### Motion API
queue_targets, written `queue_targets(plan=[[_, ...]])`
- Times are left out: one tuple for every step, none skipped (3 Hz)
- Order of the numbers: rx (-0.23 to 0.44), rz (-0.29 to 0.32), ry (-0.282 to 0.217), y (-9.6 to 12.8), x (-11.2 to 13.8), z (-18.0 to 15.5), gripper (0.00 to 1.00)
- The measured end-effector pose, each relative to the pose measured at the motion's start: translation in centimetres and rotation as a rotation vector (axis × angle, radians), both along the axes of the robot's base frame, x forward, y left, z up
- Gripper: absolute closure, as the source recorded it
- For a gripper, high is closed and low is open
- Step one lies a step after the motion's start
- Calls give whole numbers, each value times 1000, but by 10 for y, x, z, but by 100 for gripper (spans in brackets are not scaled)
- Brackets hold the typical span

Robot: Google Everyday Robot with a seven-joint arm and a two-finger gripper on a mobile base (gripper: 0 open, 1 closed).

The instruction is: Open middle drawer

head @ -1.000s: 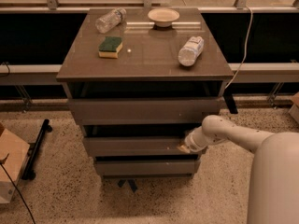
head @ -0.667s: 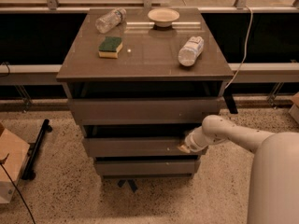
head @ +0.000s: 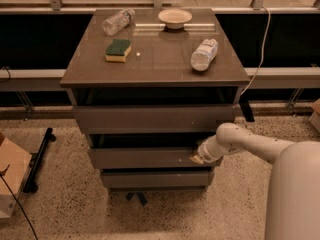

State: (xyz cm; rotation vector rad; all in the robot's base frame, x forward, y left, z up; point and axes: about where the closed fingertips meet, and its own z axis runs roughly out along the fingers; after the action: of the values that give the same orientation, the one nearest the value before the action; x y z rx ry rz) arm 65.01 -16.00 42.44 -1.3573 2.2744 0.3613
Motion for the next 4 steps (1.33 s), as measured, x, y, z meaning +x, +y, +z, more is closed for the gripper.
queue_targets(plan=[[0,0,0,0,0,0,17],[0,0,0,0,0,0,0],[0,0,0,0,0,0,0],[-52,99,5,3,-3,-6,15]])
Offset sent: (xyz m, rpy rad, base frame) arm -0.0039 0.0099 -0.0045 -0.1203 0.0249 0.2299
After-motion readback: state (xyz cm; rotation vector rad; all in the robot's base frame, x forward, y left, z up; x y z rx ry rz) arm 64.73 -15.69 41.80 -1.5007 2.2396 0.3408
